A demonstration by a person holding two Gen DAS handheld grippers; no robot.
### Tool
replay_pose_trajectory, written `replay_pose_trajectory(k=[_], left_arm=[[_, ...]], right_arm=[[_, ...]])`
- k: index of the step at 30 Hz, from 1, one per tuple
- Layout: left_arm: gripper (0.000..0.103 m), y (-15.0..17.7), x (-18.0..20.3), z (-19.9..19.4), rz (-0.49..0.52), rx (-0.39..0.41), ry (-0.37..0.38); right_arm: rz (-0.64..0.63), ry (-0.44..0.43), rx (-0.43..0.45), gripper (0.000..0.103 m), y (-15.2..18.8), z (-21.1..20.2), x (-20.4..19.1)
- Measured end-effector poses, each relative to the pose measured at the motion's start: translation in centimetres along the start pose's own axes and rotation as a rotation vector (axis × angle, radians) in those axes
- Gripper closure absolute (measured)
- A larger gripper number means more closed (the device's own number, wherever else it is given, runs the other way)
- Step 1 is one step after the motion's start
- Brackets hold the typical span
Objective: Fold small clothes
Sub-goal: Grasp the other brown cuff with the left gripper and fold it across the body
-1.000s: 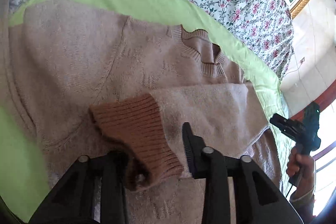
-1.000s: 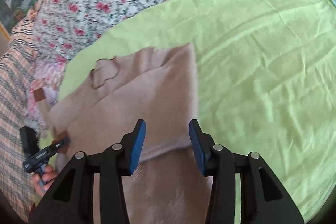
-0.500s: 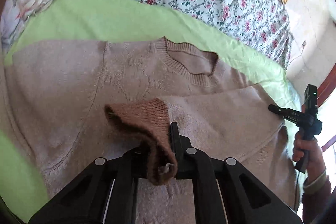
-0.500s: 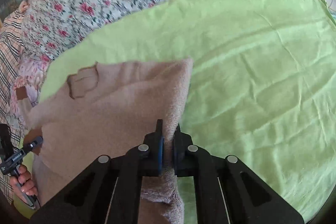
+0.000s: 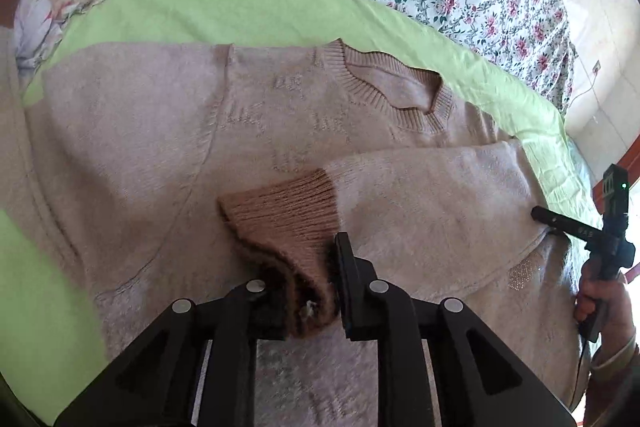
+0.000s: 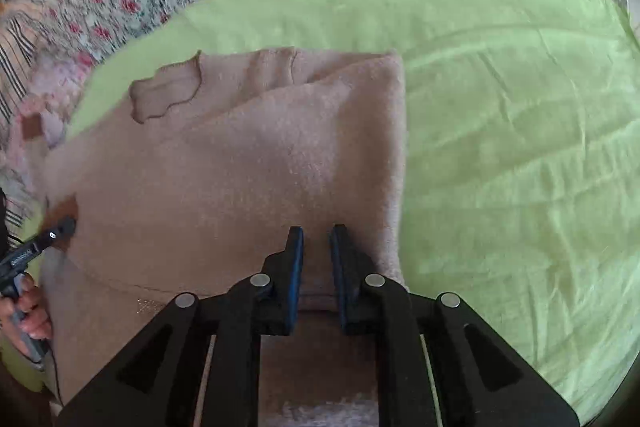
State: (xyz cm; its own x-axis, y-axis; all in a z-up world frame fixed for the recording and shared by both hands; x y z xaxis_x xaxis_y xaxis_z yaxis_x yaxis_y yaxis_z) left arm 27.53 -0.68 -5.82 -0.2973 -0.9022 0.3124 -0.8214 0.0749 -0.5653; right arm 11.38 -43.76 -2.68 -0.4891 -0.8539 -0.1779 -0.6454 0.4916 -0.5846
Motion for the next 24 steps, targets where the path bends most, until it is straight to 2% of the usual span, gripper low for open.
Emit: replay_pose_trajectory(k=[3, 5, 7, 8, 11, 13, 15, 17, 18, 22, 24], left_arm=[[0.084, 0.8, -1.4, -1.8, -0.029, 0.0, -0.003], [0.081, 1.0, -2.5, -3.5, -0.05, 0.025, -0.014], [0.067, 0.7, -3.8, -5.0, -0.072, 0.049, -0.049], [0.057, 0.4, -4.8, -5.9, -0.09, 0.071, -0.079], [0.051, -1.4, -8.1, -7.4, -0.139, 0.106, -0.165], [0.048, -2.9, -10.3, -7.6, -0.158, 0.101, -0.229], [0.035, -4.9, -12.8, -7.3, -0.179, 0.088, -0.322], [0.029, -7.2, -15.6, -7.0, -0.204, 0.084, -0.407], [0.022, -8.4, -17.1, -6.5, -0.214, 0.071, -0.454], [0.02, -11.5, -22.7, -4.2, -0.264, -0.011, -0.611], [0.019, -12.5, -25.1, -2.7, -0.287, -0.065, -0.652]], right_arm=[[0.032, -0.003, 0.03, 0.085, 0.2, -2.3, 0.0], [0.041, -0.071, 0.041, 0.081, 0.8, -3.8, -1.1], [0.034, -0.133, 0.046, 0.07, 1.8, -4.7, -2.5], [0.024, -0.159, 0.044, 0.068, 2.2, -5.1, -3.4], [-0.012, -0.247, 0.015, 0.065, 4.3, -5.7, -6.8], [-0.025, -0.293, -0.024, 0.064, 5.8, -5.4, -8.4], [-0.036, -0.323, -0.054, 0.064, 6.9, -5.0, -9.6], [-0.044, -0.34, -0.08, 0.064, 8.2, -4.6, -10.6], [-0.05, -0.343, -0.089, 0.064, 8.5, -4.4, -11.0], [-0.068, -0.348, -0.131, 0.064, 9.0, -3.2, -12.2], [-0.074, -0.353, -0.148, 0.064, 9.2, -3.0, -12.6]])
Point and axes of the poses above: each gripper's, at about its wrist camera, not at the fingertips, and z roughly the way its jaws point, x to its right, y to its underside, the point moved 3 cm from there along z, roughly the way its jaws point, and after that the axes turned 2 degrees about y, right-handed, at the moved point
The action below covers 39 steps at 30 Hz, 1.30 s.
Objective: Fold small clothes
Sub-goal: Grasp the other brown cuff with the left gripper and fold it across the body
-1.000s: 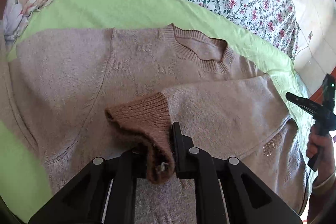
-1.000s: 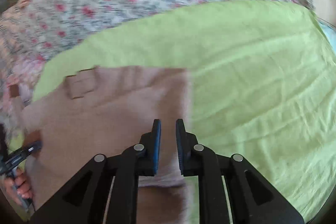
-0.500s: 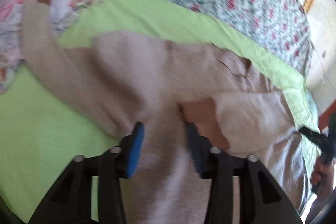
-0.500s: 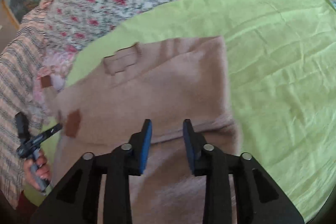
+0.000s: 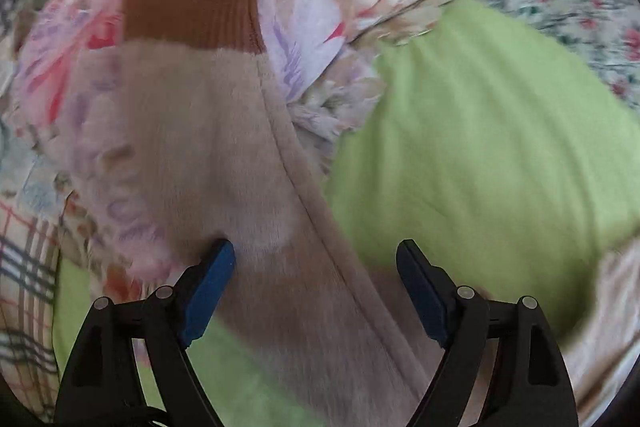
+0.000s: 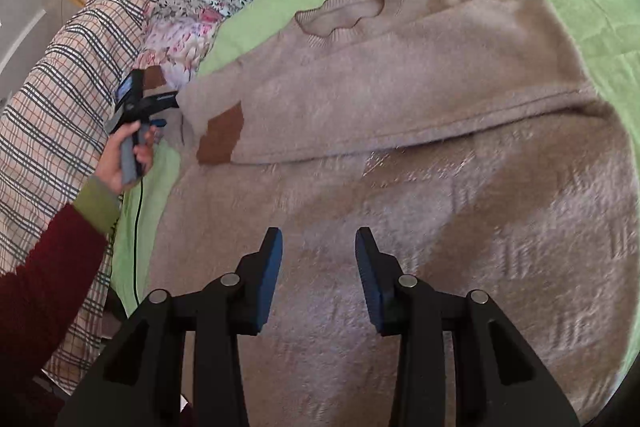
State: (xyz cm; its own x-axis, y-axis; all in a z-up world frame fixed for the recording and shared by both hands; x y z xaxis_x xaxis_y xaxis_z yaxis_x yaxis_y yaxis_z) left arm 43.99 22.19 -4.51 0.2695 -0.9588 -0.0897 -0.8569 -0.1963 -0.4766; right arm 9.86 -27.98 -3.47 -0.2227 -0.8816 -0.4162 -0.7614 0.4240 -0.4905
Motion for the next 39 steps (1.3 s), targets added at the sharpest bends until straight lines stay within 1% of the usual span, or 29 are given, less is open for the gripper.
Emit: replay_pose_trajectory(k=[1, 2, 4, 5, 6, 7, 8, 10, 12, 14, 16, 18, 19, 20, 23, 24, 25, 27, 30, 32, 33, 35, 39], left_arm=[[0.019, -0.5, -0.2, 1.0, -0.001, -0.015, -0.032], [0.018, -0.8, -0.3, 1.4, 0.004, -0.013, -0.044], [0.033, -1.1, 0.0, 1.5, 0.024, 0.014, -0.05], [0.058, -1.0, 0.1, 1.3, 0.04, 0.031, -0.049], [0.083, -0.8, 0.1, 1.0, 0.049, 0.041, -0.032], [0.09, -0.6, 0.2, 0.8, 0.047, 0.045, -0.009], [0.094, -0.2, -0.3, 0.3, 0.033, 0.059, 0.024], [0.096, 0.4, -1.3, -0.6, 0.002, 0.083, 0.077], [0.097, 1.4, -2.8, -1.8, -0.054, 0.106, 0.155], [0.098, 2.3, -3.8, -3.3, -0.081, 0.136, 0.218], [0.098, 3.3, -3.7, -5.1, -0.085, 0.162, 0.259], [0.098, 4.5, -2.6, -7.9, -0.072, 0.204, 0.321], [0.098, 5.0, -1.7, -9.0, -0.066, 0.217, 0.345], [0.098, 5.7, -0.6, -10.9, -0.055, 0.24, 0.401], [0.098, 7.7, 3.1, -15.3, -0.001, 0.293, 0.514], [0.098, 8.6, 4.9, -17.0, 0.024, 0.31, 0.565], [0.098, 9.0, 6.5, -17.9, 0.041, 0.319, 0.596], [0.098, 10.3, 10.4, -20.3, 0.088, 0.341, 0.683], [0.098, 12.6, 15.5, -22.7, 0.162, 0.355, 0.79], [0.097, 14.2, 18.2, -23.3, 0.215, 0.354, 0.852], [0.097, 15.3, 19.8, -23.4, 0.25, 0.344, 0.869], [0.097, 17.4, 21.9, -22.7, 0.294, 0.299, 0.891], [0.096, 20.0, 24.7, -19.2, 0.358, 0.185, 0.881]], right_arm=[[-0.002, -0.002, -0.008, 0.064, 0.1, 0.2, -0.1], [0.0, -0.005, -0.012, 0.064, 0.2, 0.3, -0.2], [0.005, -0.011, -0.02, 0.064, 0.4, 0.4, -0.1], [0.005, -0.011, -0.019, 0.064, 0.4, 0.4, -0.2], [0.004, -0.01, -0.016, 0.064, 0.4, 0.4, -0.3], [0.002, -0.011, -0.012, 0.064, 0.5, 0.3, -0.4], [0.002, -0.012, -0.01, 0.064, 0.5, 0.3, -0.5], [-0.002, -0.012, -0.003, 0.064, 0.6, 0.0, -0.8], [-0.011, -0.014, 0.004, 0.064, 0.8, -0.4, -1.0], [-0.019, -0.012, 0.016, 0.064, 0.9, -0.9, -1.2], [-0.02, -0.013, 0.025, 0.064, 1.0, -1.3, -1.3], [-0.017, -0.009, 0.033, 0.064, 1.1, -1.6, -1.3], [-0.014, -0.012, 0.036, 0.064, 1.1, -1.7, -1.3], [-0.008, -0.017, 0.04, 0.064, 1.2, -1.8, -1.3], [0.011, -0.019, 0.054, 0.064, 1.3, -2.2, -1.1], [0.013, -0.017, 0.056, 0.064, 1.4, -2.3, -1.1], [0.017, -0.017, 0.06, 0.064, 1.4, -2.6, -1.0], [0.027, -0.02, 0.069, 0.064, 1.5, -3.1, -0.8], [0.038, -0.006, 0.088, 0.064, 1.7, -3.9, -0.2], [0.067, -0.004, 0.104, 0.064, 1.6, -4.3, 0.6], [0.08, -0.003, 0.108, 0.064, 1.5, -4.4, 1.1], [0.114, 0.005, 0.119, 0.064, 1.2, -4.6, 2.1], [0.155, 0.005, 0.136, 0.064, 0.1, -4.6, 3.3]])
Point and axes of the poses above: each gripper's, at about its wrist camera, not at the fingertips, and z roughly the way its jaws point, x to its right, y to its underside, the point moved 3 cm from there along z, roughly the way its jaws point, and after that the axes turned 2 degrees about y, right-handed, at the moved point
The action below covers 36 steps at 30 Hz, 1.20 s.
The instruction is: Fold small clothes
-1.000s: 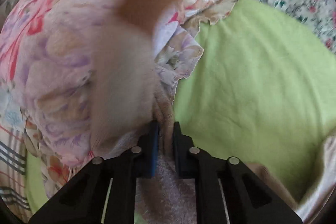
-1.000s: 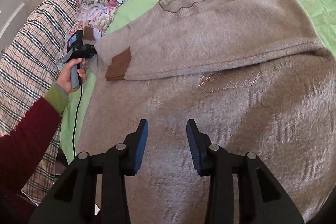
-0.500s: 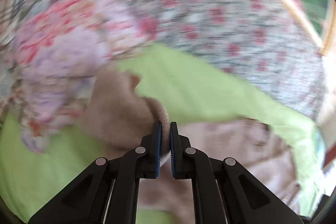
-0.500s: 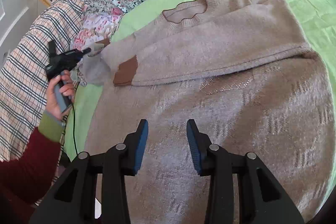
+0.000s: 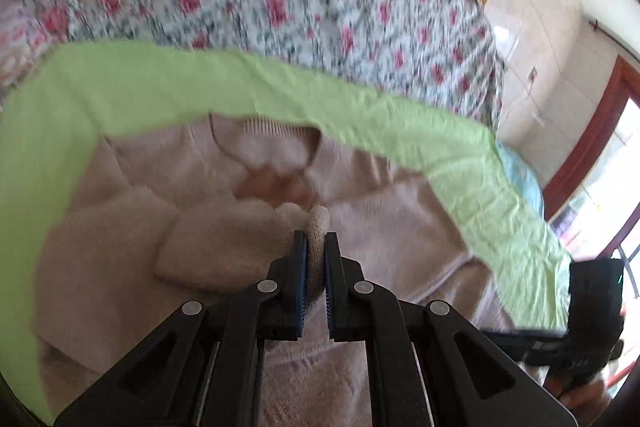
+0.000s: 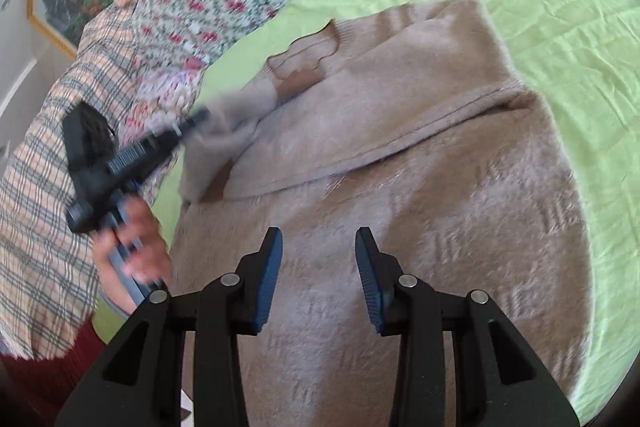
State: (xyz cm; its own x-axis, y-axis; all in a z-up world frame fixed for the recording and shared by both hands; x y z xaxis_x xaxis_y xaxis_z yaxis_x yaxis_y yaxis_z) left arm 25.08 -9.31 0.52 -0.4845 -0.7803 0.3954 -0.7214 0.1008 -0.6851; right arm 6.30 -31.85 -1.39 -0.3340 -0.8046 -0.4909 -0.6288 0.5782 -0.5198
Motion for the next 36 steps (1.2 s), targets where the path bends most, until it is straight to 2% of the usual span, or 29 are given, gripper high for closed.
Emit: replay_pose_trajectory(k=[4, 8, 10, 13, 17, 21, 23, 25, 26, 29, 32, 34, 36], left_arm=[[0.093, 1.6, -1.1, 1.4, -0.003, -0.062, 0.001], [0.076, 3.0, -1.6, 0.3, 0.013, -0.083, 0.024], [0.074, 3.6, -2.3, -1.0, 0.017, -0.075, 0.019], [0.069, 4.3, -4.0, -3.1, 0.004, -0.057, -0.043], [0.069, 5.3, -8.7, -6.4, -0.055, -0.032, -0.172], [0.069, 5.7, -12.6, -7.4, -0.111, -0.062, -0.271], [0.069, 5.9, -13.7, -7.5, -0.128, -0.073, -0.295], [0.069, 5.9, -14.2, -7.0, -0.122, -0.097, -0.329], [0.069, 5.9, -14.3, -6.6, -0.111, -0.11, -0.356], [0.07, 5.5, -14.2, -5.4, -0.083, -0.125, -0.43], [0.069, 5.2, -13.9, -4.6, -0.065, -0.123, -0.509], [0.069, 5.3, -13.7, -4.5, -0.065, -0.113, -0.55], [0.072, 5.4, -13.3, -4.3, -0.076, -0.1, -0.567]], right_arm=[[0.026, -0.013, 0.014, 0.064, -2.3, 1.0, 0.0], [0.031, -0.061, 0.033, 0.063, -5.8, 3.4, -1.3], [0.041, -0.084, 0.027, 0.064, -7.4, 5.1, -1.8], [0.032, -0.064, 0.001, 0.064, -9.6, 8.5, -2.3], [0.056, -0.064, -0.046, 0.064, -11.3, 13.0, -2.3], [0.064, -0.083, -0.096, 0.064, -12.1, 16.6, -2.8], [0.046, -0.078, -0.089, 0.064, -12.3, 17.2, -3.2], [0.016, -0.068, -0.065, 0.094, -12.5, 16.6, -3.9], [0.012, -0.071, -0.043, 0.094, -12.7, 15.9, -4.1], [-0.003, -0.086, 0.095, 0.094, -13.4, 11.0, -4.5], [0.017, -0.089, 0.256, 0.095, -13.6, 4.4, -3.3], [0.047, -0.075, 0.309, 0.095, -13.3, 1.9, -1.9], [0.072, -0.034, 0.309, 0.095, -12.5, 0.8, -0.2]])
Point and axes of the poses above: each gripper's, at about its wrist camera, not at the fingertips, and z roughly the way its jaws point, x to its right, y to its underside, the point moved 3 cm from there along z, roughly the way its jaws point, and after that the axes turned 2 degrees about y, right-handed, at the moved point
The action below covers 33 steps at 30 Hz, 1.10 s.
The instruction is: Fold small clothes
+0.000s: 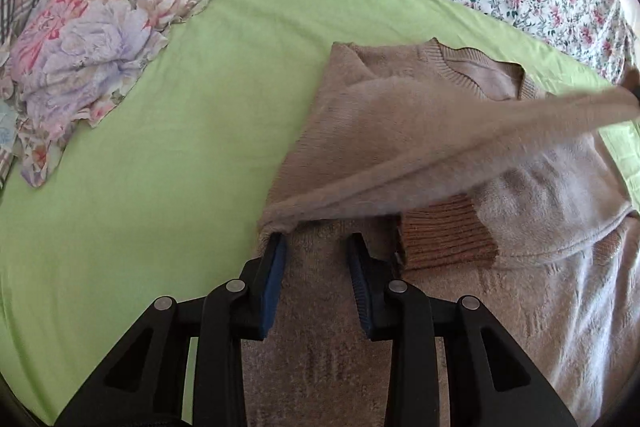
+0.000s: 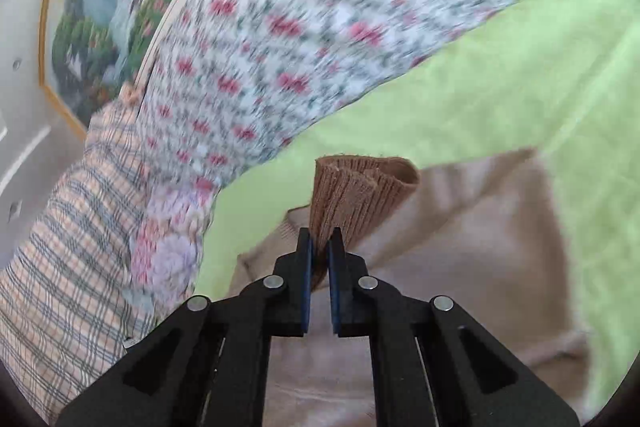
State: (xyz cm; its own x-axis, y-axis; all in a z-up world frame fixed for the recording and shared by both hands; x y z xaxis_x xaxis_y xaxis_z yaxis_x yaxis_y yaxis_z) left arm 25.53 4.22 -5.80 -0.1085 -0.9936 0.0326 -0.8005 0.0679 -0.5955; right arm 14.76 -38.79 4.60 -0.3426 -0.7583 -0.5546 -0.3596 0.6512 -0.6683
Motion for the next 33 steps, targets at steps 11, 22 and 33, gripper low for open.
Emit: replay_pose_trajectory(k=[11, 22, 33], left_arm=[[0.079, 0.9, -1.6, -0.9, -0.143, 0.014, 0.049], [0.079, 2.1, -3.3, -1.3, -0.262, 0.069, 0.168], [0.073, 2.5, -3.9, -1.4, -0.315, 0.111, 0.276]], right_arm=[[0.045, 0.188, -0.23, 0.093, 6.3, 1.4, 6.2], [-0.162, -0.106, -0.289, 0.04, 4.0, 3.6, -5.0], [-0.369, -0.268, -0.774, 0.038, 4.5, 25.2, -15.6]])
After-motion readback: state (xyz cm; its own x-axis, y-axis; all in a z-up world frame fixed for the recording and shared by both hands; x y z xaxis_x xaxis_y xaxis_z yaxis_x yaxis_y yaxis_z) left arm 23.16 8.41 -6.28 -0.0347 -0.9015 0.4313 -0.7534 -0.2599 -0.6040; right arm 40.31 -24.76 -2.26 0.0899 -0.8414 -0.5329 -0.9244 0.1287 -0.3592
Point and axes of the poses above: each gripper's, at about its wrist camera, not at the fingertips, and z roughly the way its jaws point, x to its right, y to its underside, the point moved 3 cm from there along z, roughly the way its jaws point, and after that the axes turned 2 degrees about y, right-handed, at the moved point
